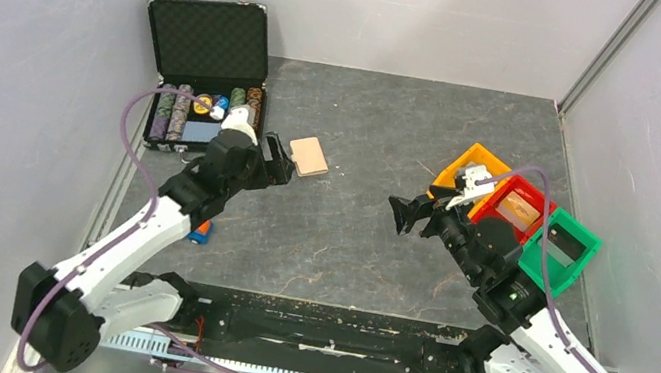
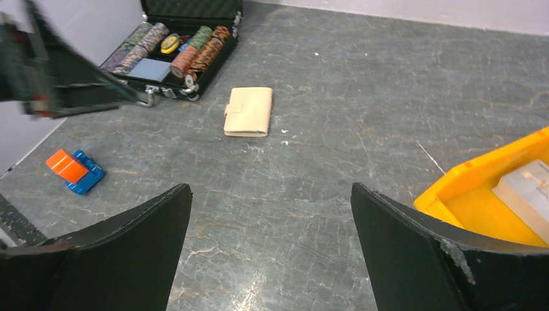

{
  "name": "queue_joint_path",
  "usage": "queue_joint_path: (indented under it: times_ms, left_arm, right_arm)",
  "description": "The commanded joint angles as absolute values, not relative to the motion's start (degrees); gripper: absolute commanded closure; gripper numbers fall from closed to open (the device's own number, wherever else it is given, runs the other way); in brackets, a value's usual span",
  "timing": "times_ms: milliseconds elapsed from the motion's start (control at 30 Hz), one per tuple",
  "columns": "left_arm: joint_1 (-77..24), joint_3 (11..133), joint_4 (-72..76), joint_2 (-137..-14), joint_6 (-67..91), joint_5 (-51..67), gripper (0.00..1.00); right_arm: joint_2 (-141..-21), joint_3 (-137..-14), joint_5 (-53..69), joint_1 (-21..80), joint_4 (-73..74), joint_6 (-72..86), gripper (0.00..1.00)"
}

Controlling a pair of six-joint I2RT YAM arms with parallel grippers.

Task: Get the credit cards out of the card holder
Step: Move the card holder to the center of the board.

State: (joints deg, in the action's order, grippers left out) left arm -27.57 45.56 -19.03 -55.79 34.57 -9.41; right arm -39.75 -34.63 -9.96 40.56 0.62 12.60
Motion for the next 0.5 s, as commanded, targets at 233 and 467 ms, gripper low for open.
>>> queue_joint_path:
  times_ms: [233, 467]
  left_arm:
    - [-24.14, 38.00, 13.92, -78.39, 46.74, -7.44, 0.23]
    - [-23.91, 40.35, 20.15, -90.15, 46.14, -7.43, 0.25]
  right_arm:
    - [-35.60, -33.81, -4.40, 40.69, -1.36, 8.45, 0.04]
    - [-33.18, -32.06, -2.29, 40.65, -1.76, 8.61, 0.04]
